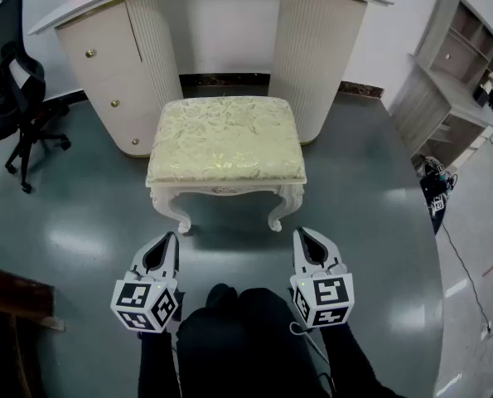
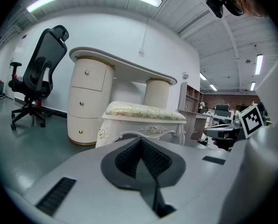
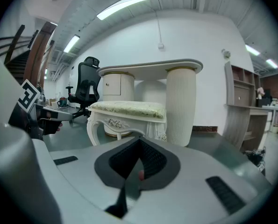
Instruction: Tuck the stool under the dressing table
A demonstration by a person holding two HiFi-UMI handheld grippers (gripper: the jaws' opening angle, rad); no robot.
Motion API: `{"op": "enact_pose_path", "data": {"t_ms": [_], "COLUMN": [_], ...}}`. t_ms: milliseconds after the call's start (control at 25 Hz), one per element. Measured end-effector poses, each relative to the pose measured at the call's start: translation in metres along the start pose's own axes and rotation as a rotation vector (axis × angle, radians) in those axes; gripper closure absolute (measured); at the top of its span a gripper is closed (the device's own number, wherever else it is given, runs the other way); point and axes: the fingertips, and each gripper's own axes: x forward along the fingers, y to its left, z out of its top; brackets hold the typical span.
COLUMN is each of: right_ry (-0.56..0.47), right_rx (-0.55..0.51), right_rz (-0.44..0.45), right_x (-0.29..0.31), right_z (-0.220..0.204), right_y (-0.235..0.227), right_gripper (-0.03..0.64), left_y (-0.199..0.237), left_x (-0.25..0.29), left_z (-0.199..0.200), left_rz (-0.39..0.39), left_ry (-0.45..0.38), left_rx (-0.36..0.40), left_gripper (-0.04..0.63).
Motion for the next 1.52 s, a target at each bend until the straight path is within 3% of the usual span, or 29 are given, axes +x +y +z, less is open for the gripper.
{"op": "enact_pose_path", "data": {"t_ms": [680,1280,1520], "right_ry": [0.033,0.123,0.139], "right_rx": [-0.012,-0.075,-0.107], "right_rz": [-0.006,-0.086,-0.140], "right_x": [0.007,0.067,0.093], "right_z": [-0.018,-0.041,-0.047], "right_y": [-0.001,-0.012,-0.020], "right_gripper": [0.612,0.612,0.612], "left_y": [0.011,0.064,0.078], "left_x": [0.009,0.065,0.089], "left_z": [-0.012,-0.037,-0.047], "left_rz": [0.011,0.057,0.038], "left_ry": [0.030,0.102,0.118], "left_rx": [-0.001,0.017,0.033], "left_gripper": [0.588,0.588,0.588]}}
